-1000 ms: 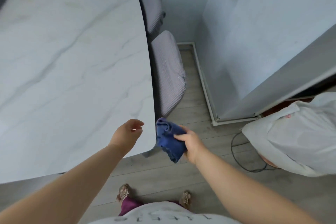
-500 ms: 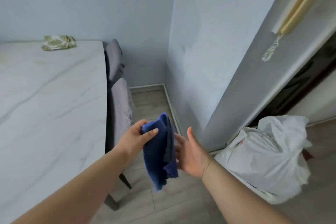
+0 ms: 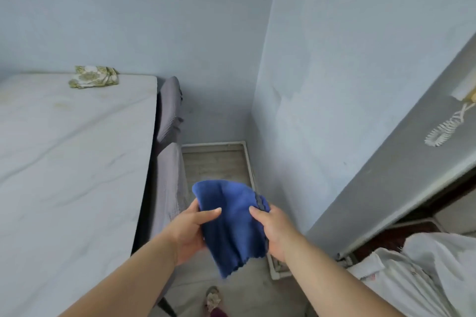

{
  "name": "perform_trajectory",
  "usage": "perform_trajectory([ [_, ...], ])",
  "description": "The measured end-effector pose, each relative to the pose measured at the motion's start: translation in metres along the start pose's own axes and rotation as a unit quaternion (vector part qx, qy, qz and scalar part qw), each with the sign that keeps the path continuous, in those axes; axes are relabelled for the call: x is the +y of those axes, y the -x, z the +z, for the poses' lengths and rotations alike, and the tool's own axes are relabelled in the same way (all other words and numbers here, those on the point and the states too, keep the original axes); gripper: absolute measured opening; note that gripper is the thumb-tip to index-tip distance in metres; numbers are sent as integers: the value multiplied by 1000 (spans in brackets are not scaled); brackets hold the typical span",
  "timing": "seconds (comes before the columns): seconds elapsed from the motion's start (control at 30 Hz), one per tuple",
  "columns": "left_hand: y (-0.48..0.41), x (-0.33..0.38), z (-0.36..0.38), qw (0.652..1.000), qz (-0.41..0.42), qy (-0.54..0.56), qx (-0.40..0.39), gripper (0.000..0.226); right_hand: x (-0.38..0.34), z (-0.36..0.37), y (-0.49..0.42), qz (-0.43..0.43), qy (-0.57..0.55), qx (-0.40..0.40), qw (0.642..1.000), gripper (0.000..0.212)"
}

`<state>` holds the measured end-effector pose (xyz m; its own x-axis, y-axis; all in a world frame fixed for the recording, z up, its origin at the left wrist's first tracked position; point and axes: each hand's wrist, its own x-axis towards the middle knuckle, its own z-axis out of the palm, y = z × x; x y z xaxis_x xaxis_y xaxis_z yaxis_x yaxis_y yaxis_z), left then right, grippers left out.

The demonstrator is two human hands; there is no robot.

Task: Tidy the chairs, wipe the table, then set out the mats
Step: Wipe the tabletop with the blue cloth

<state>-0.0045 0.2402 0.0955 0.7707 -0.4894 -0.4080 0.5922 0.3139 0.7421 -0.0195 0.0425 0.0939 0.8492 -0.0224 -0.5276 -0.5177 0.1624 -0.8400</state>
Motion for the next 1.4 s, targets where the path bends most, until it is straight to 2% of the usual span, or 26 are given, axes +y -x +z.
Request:
perform_trajectory([
  [0.07,-30,11,-10,999,27,8,42,62,-25,4,-36,-18,67,7,998,23],
  [0.13,-65,34,-26,994,55,31,87,61,-58,13,-76,-34,118,-19,992,22],
  [0.2,-97,67,-39,991,73,57,100,56,-95,23,-112,-47,145,-42,987,21],
  [0.3,-130,119,-62,981,94,104,136,41,-147,43,-165,-41,165,-102,980,22],
  [0.37,-139,147,-78,970,130,127,163,38,-174,60,-196,-40,178,-147,972,21],
  [0.43,-139,167,-93,963,145,134,186,36,-193,80,-221,-38,198,-198,959,31],
  [0.5,-133,176,-115,951,147,151,225,35,-206,104,-246,-21,235,-261,936,41],
  [0.6,-121,179,-148,936,151,147,281,37,-218,145,-283,19,317,-342,884,40],
  [0.7,-107,182,-170,909,162,155,351,30,-223,188,-324,43,385,-388,836,43],
  [0.77,-102,187,-178,903,158,122,379,43,-227,217,-352,58,414,-411,810,47],
  [0.83,-102,192,-184,898,159,109,396,57,-234,241,-378,86,406,-431,801,47],
  [0.97,-121,203,-189,873,174,113,441,50,-252,272,-429,153,280,-497,807,31],
  [1.07,-158,216,-185,827,217,158,494,49,-265,287,-467,182,185,-555,791,52],
  [1.13,-187,228,-180,780,235,212,540,47,-267,297,-492,198,181,-588,763,61],
  [1.2,-199,230,-174,767,235,233,549,46,-257,300,-498,181,204,-577,770,56],
  [1.3,-222,231,-172,737,206,259,590,51,-252,317,-517,140,305,-534,776,33],
  [1.4,-239,222,-176,723,145,271,619,58,-240,343,-534,57,428,-525,733,33],
])
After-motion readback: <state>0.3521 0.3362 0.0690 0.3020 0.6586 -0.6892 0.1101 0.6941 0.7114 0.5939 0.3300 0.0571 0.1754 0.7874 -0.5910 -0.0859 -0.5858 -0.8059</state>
